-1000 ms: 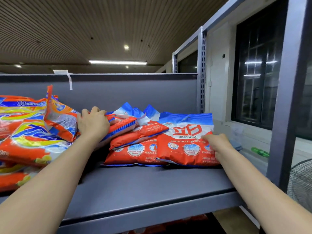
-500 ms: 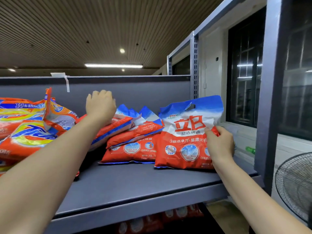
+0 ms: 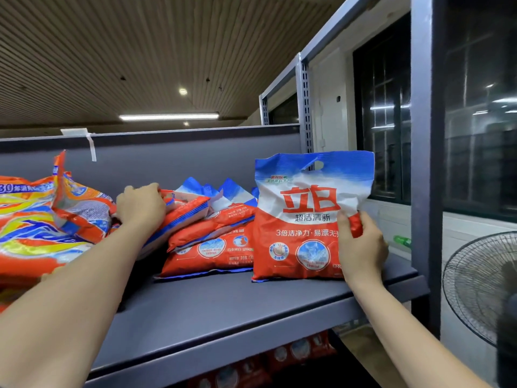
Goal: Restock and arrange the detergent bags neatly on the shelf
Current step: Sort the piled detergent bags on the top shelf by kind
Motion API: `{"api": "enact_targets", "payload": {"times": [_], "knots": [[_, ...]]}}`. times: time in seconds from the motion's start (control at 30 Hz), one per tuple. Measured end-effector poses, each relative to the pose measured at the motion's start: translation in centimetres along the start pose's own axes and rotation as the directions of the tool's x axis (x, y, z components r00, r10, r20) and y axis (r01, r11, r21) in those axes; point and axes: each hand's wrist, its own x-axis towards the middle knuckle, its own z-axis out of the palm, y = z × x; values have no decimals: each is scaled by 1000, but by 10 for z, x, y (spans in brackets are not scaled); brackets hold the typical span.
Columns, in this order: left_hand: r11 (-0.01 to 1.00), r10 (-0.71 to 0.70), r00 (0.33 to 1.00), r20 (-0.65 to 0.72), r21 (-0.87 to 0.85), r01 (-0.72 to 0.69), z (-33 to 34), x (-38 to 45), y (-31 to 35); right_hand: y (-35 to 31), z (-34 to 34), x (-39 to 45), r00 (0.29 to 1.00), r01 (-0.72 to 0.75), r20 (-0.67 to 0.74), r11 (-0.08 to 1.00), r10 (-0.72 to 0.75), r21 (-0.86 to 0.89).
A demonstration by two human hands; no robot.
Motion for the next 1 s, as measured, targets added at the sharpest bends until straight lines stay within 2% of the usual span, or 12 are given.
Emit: {"api": "enact_targets", "payload": {"times": [0.07,0.13,0.27,0.33,0.47,0.63,0.73,0.9,1.0], "knots": [[981,-62,990,-127,-189,37,-2,-3,3,2,2,1,1000,22,7,1000,-22,-19],[952,-101,966,-237,-305,25,-12,-4,5,2,2,2,999,45,2,998,-45,-39],[963,-46,889,-456,-256,-81,-50,-5,8,2,1,1,999,44,12,997,-43,-59],[971,18,866,-499,-198,-133,-71,-9,15,-1,-1,-1,999,36,19,997,-34,-61],[976,119,892,-436,-116,-187,-92,-33,37,-7,-4,-3,999,20,32,998,-18,-62],[939,299,849,-435,-23,-343,-81,-99,62,-13,-10,-4,998,-12,61,999,14,-32],[892,434,838,-331,25,-451,-66,-134,80,-14,-13,-5,997,-17,77,1000,19,-19],[911,399,901,-169,-37,-411,-33,-166,116,-13,-15,-5,993,-31,113,1000,31,0],[919,337,940,-52,-199,-341,-25,-168,133,-12,-15,-3,990,-33,136,999,30,16]]}}
